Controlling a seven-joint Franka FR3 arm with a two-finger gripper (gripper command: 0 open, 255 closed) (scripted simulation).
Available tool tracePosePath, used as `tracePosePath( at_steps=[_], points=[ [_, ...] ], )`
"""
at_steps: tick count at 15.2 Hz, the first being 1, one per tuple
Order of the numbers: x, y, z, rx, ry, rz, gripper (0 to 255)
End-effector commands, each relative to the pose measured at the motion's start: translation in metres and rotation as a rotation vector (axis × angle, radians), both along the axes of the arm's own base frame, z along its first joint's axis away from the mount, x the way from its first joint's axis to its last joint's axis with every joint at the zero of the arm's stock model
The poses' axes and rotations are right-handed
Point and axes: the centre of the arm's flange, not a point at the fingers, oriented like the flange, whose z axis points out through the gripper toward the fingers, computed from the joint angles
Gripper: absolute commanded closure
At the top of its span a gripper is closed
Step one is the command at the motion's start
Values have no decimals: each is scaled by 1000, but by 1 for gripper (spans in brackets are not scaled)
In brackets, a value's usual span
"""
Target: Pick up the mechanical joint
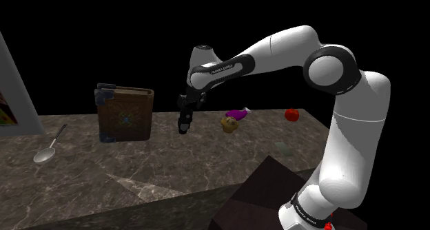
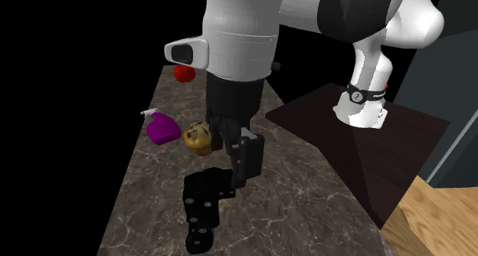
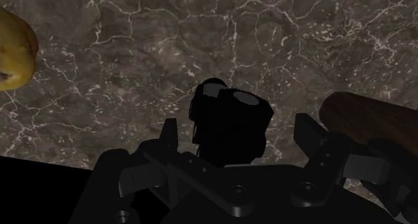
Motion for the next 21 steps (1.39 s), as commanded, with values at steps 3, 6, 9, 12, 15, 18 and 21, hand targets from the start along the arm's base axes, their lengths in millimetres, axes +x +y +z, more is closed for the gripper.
tracePosePath(
  at_steps=[3,6,9,12,15,18,21],
  points=[
    [7,1,-19,0,-6,-3,0],
    [7,1,-35,0,-6,-3,0],
    [7,1,-44,0,-6,-3,0],
    [6,1,-43,0,-6,-3,255],
    [6,1,-43,0,-6,-3,255],
    [6,1,-43,0,-6,-3,255],
    [7,1,-33,0,-6,-3,255]
  ],
)
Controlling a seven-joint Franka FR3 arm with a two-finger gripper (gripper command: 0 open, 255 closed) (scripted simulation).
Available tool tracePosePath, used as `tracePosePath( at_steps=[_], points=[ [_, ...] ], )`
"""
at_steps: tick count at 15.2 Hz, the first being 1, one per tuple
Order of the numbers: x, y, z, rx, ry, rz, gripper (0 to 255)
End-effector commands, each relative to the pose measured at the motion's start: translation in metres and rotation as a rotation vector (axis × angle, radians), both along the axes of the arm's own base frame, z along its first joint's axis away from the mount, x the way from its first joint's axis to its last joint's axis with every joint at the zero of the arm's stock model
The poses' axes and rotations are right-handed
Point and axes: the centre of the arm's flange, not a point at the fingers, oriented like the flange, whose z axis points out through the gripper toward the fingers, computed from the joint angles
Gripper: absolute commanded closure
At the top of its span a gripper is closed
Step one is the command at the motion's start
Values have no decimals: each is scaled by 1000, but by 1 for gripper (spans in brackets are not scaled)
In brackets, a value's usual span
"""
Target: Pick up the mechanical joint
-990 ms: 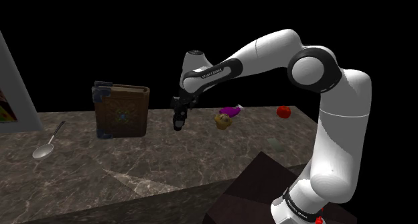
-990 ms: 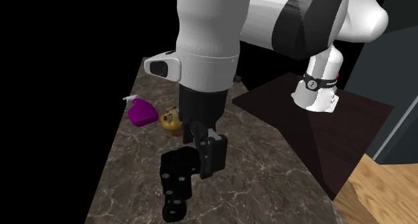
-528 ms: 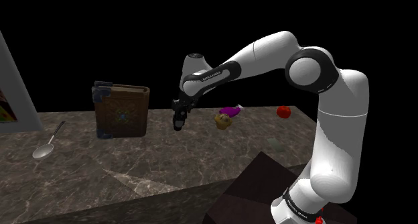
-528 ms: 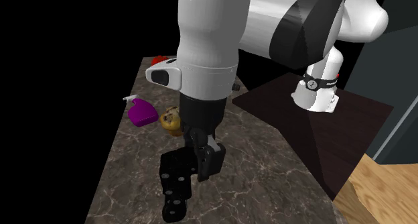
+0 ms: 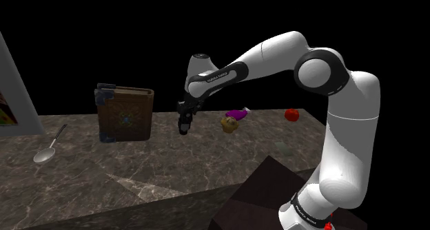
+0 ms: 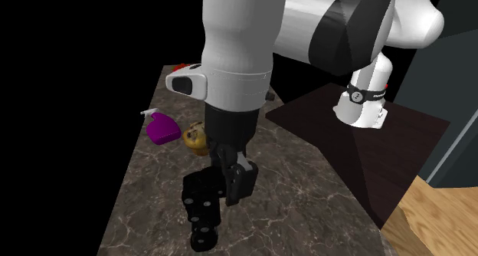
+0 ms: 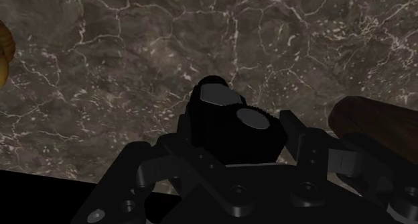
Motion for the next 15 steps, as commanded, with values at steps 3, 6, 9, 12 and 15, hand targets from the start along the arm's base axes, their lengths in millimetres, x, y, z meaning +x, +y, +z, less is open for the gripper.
tracePosePath(
  at_steps=[3,6,9,12,15],
  points=[
    [0,0,20,0,0,0,255],
    [0,0,36,0,0,0,255],
    [0,0,52,0,0,0,255],
    [0,0,68,0,0,0,255],
    [0,0,74,0,0,0,255]
  ],
)
